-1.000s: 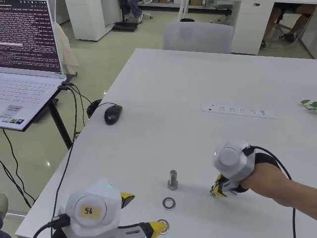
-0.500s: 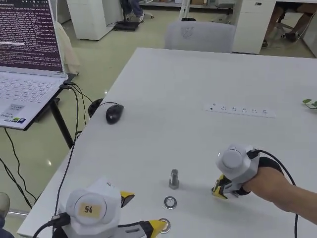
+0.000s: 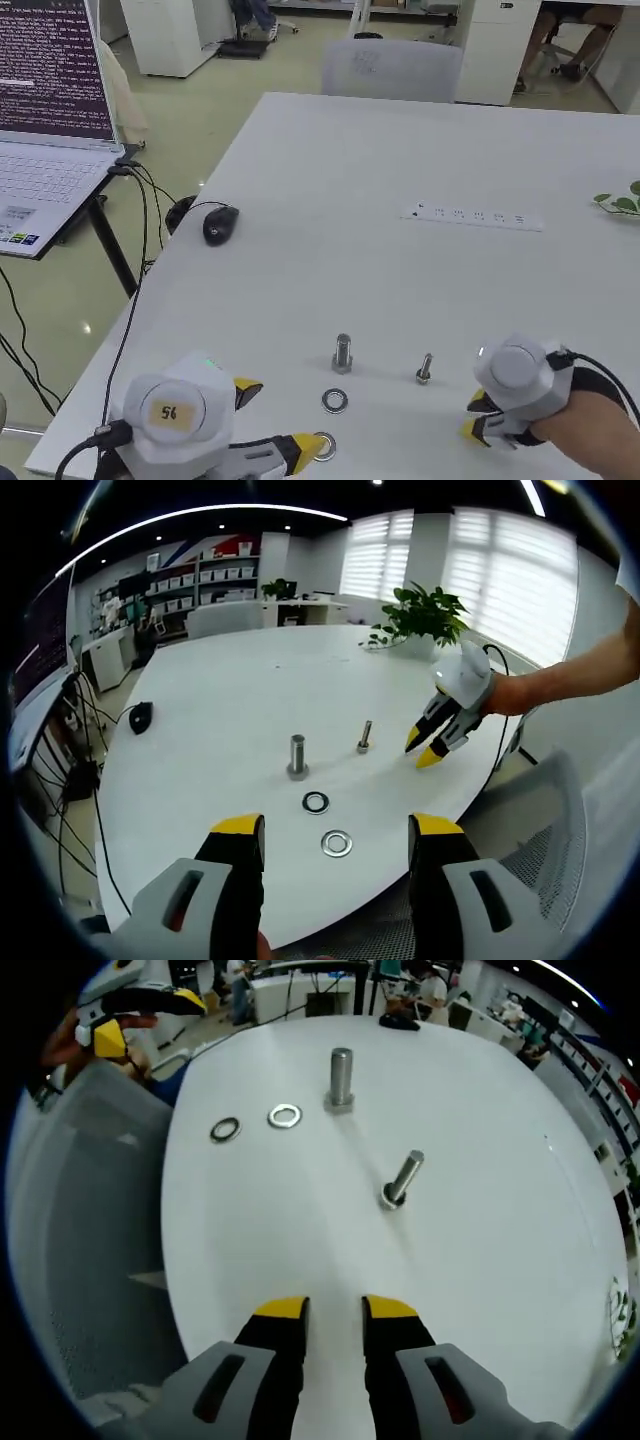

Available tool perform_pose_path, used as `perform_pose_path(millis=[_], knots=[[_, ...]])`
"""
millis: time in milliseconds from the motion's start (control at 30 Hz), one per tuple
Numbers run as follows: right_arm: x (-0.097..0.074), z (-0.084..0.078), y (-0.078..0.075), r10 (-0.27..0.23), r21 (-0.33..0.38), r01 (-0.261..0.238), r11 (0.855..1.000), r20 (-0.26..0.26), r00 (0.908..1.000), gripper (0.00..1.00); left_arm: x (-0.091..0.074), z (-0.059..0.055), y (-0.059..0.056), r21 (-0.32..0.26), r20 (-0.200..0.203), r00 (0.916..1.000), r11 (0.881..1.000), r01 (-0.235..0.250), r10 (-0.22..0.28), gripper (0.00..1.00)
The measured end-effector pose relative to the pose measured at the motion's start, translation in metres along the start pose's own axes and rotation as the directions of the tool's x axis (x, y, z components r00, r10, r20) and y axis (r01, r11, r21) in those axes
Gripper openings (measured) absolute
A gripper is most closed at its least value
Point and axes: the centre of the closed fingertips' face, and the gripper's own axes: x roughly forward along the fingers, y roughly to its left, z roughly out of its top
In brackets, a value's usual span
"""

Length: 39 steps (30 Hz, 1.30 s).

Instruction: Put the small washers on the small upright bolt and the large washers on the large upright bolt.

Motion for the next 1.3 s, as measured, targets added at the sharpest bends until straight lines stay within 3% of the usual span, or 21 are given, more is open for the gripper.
perform_pose_path(millis=[167, 400, 633, 833, 1033, 1300], knots=[[0.005, 0.009, 0.022, 0.038, -0.030, -0.037, 0.999, 0.024, 0.9990, 0.23, -0.002, -0.001, 0.001, -0.002, 0.003, 1.0000, 1.000, -0.003, 0.003, 0.57], [0.021, 0.044, 0.051, 0.097, -0.105, -0.091, 0.990, 0.061, 0.9933, 0.23, -0.005, -0.003, 0.000, -0.007, 0.004, 0.9999, 1.000, -0.009, 0.009, 0.57], [0.037, 0.085, 0.078, 0.160, -0.144, -0.143, 0.979, 0.114, 0.9805, 0.23, -0.007, -0.004, 0.001, -0.013, 0.005, 0.9998, 1.000, -0.018, 0.018, 0.57], [0.053, 0.114, 0.091, 0.198, -0.157, -0.174, 0.972, 0.150, 0.9687, 0.24, -0.006, -0.004, -0.001, -0.011, 0.004, 0.9998, 1.000, -0.018, 0.018, 0.57], [0.063, 0.134, 0.101, 0.228, -0.204, -0.196, 0.959, 0.143, 0.9632, 0.25, -0.006, -0.004, -0.002, -0.010, 0.004, 0.9998, 1.000, -0.018, 0.018, 0.57], [0.069, 0.145, 0.099, 0.233, -0.310, -0.199, 0.930, 0.075, 0.9696, 0.27, -0.008, -0.004, -0.001, -0.012, 0.003, 0.9997, 1.000, -0.022, 0.022, 0.57]])
